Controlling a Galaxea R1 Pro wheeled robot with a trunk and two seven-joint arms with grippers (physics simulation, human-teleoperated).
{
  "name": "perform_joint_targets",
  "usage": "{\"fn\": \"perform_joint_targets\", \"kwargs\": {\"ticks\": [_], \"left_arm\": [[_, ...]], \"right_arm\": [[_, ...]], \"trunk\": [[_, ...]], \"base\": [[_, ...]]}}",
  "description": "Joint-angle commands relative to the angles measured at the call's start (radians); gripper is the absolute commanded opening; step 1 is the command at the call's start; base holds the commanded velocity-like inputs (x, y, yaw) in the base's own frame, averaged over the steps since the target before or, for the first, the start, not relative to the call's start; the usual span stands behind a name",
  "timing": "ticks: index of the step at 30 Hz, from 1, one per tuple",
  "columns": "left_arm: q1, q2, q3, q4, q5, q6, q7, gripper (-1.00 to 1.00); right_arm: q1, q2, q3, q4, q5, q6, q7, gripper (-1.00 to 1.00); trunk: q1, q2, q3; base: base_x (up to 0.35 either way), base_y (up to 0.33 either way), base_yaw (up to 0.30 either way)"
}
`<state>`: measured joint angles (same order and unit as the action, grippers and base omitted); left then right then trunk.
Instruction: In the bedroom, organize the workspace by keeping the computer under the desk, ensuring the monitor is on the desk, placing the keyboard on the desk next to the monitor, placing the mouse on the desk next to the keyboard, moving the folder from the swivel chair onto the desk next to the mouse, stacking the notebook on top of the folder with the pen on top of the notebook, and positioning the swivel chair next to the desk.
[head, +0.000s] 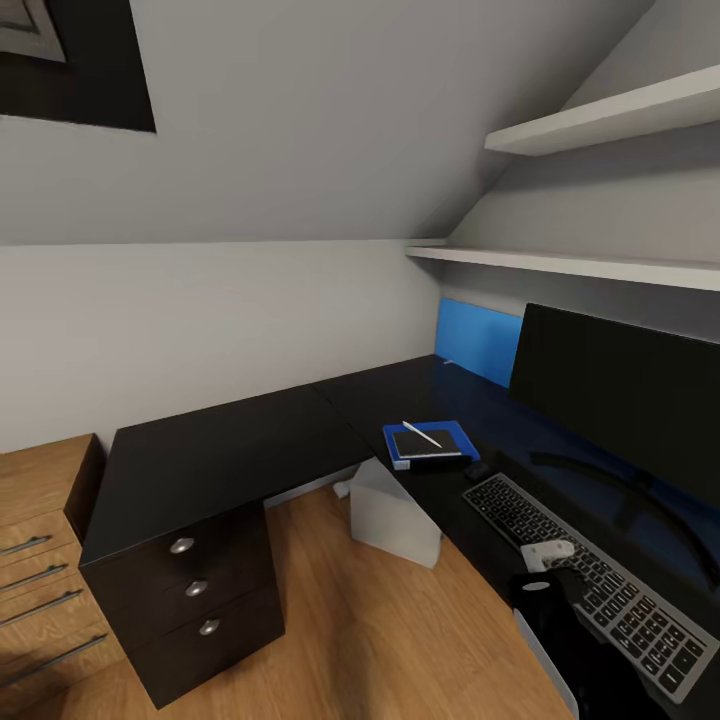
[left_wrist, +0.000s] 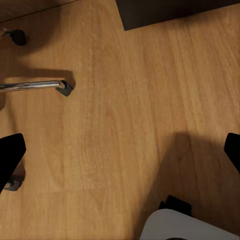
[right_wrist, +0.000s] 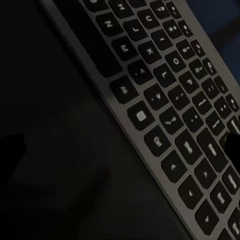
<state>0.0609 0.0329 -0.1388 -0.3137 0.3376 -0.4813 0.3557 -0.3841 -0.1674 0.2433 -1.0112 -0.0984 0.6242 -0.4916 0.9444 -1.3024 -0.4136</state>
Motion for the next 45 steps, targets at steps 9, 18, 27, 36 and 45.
{"fn": "perform_joint_targets", "kwargs": {"ticks": [9, 18, 27, 36, 45], "left_arm": [[0.0, 0.001, -0.008, -0.002, 0.004, 0.0, 0.008, 1.0], [0.0, -0.002, -0.008, -0.001, 0.003, 0.0, 0.008, 1.0], [0.0, -0.002, -0.007, -0.001, 0.003, 0.0, 0.008, 1.0], [0.0, -0.002, -0.007, -0.001, 0.003, 0.0, 0.008, 1.0], [0.0, -0.002, -0.007, -0.001, 0.003, 0.0, 0.008, 1.0]], "right_arm": [[-0.001, -0.001, 0.004, -0.001, -0.016, -0.001, -0.006, 1.0], [-0.001, 0.002, -0.1, -0.055, -0.094, -0.007, 0.004, 1.0], [-0.001, 0.008, -0.19, -0.069, -0.278, -0.134, 0.007, 1.0], [-0.001, 0.015, -0.291, -0.071, -0.344, -0.166, 0.009, 1.0], [-0.001, 0.037, -0.331, -0.071, -0.397, -0.202, 0.006, 1.0]], "trunk": [[0.0, -0.001, -0.001], [0.0, -0.001, -0.001], [0.0, -0.001, -0.001], [0.0, -0.001, -0.001], [0.0, -0.001, -0.001]], "base": [[-0.001, 0.003, 0.0], [0.0, 0.0, 0.0], [0.0, 0.0, 0.0], [0.0, 0.0, 0.0], [-0.023, 0.008, 0.0]]}}
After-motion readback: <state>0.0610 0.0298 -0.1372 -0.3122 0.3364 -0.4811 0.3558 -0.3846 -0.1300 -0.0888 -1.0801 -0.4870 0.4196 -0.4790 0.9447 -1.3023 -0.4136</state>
